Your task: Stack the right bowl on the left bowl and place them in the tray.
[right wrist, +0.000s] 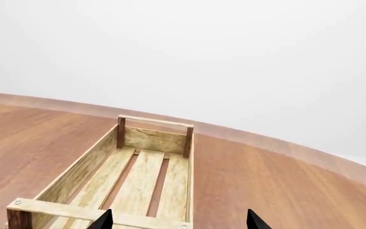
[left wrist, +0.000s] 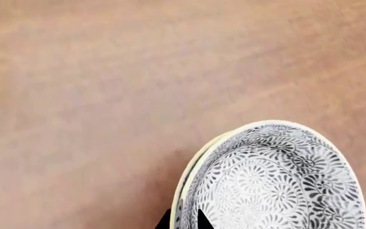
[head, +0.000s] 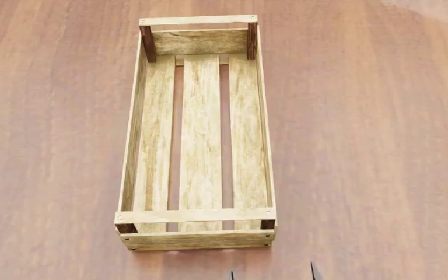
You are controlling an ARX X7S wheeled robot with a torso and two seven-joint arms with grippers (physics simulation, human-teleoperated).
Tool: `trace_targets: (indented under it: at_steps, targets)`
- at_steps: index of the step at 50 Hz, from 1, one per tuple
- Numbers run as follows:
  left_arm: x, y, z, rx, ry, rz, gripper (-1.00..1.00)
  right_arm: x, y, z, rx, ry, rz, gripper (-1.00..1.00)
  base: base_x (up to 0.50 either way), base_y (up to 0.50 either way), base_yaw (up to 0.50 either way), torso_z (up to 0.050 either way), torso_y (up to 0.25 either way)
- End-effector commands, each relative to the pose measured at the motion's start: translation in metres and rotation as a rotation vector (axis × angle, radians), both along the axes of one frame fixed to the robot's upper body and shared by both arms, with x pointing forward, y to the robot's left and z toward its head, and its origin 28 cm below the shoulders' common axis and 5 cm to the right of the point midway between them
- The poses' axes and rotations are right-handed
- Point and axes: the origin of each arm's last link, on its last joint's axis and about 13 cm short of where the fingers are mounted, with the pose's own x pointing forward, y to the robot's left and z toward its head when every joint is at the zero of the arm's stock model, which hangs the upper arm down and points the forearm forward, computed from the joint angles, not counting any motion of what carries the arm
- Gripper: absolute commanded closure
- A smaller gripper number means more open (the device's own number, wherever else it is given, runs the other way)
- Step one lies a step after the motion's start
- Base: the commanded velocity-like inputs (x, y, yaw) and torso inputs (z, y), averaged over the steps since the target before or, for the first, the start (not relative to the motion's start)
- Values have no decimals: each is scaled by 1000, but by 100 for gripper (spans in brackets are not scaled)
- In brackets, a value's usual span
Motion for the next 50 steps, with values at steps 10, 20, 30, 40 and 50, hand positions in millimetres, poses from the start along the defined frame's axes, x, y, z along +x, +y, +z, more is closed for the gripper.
trace_targets:
  at_steps: [10, 20, 30, 40, 50]
  targets:
    - [5, -11, 17, 118, -77, -53, 100, 4, 0, 2, -4, -17, 3, -100, 0, 0, 0, 0, 0]
    - [38, -56, 77, 356, -218, -277, 100, 4, -3, 1, 18, -19, -4, -100, 0, 0, 0, 0, 1]
    - [63, -95, 125, 565, -298, -413, 100, 7, -8, 0, 46, -16, -16, -100, 0, 0, 0, 0, 0]
    - [81, -128, 169, 623, -395, -523, 100, 7, -13, 1, 65, -19, -26, -100, 0, 0, 0, 1, 1]
    - [88, -155, 198, 716, -476, -594, 100, 5, -17, 1, 70, -24, -42, -100, 0, 0, 0, 0, 1]
